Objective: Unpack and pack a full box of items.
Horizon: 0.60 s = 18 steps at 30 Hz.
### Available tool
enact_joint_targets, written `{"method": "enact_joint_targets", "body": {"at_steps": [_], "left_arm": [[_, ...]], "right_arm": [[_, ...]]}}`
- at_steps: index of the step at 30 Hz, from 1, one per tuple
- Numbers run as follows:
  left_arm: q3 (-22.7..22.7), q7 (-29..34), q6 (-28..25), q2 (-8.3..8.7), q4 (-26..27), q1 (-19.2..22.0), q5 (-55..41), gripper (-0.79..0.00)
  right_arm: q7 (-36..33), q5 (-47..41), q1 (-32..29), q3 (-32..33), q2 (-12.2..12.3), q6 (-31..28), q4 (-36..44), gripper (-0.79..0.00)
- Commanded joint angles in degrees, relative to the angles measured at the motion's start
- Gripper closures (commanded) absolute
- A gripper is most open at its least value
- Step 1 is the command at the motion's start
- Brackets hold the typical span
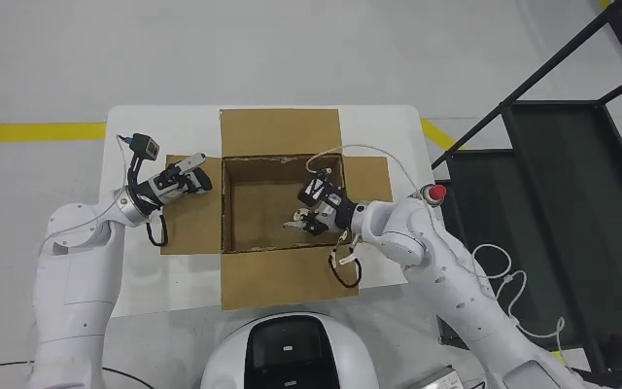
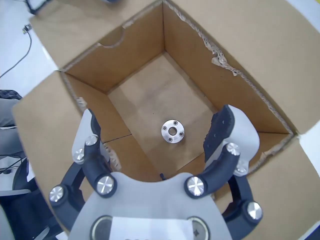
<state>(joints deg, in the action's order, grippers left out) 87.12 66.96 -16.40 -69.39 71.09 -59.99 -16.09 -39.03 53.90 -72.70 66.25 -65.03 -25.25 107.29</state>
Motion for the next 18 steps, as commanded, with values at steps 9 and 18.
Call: {"method": "enact_joint_targets", "body": {"at_steps": [9,18], "left_arm": [[0.00,0.00,0.00,0.00,0.00,0.00,0.00,-0.785],[0.00,0.00,0.00,0.00,0.00,0.00,0.00,-0.785]], "right_arm": [[16.26,5.63,-22.88,19.70,2.84,-8.41,10.84,-0.785],[22.82,7.79,-30.02,25.21,3.17,-7.56,9.89,-0.785]]}}
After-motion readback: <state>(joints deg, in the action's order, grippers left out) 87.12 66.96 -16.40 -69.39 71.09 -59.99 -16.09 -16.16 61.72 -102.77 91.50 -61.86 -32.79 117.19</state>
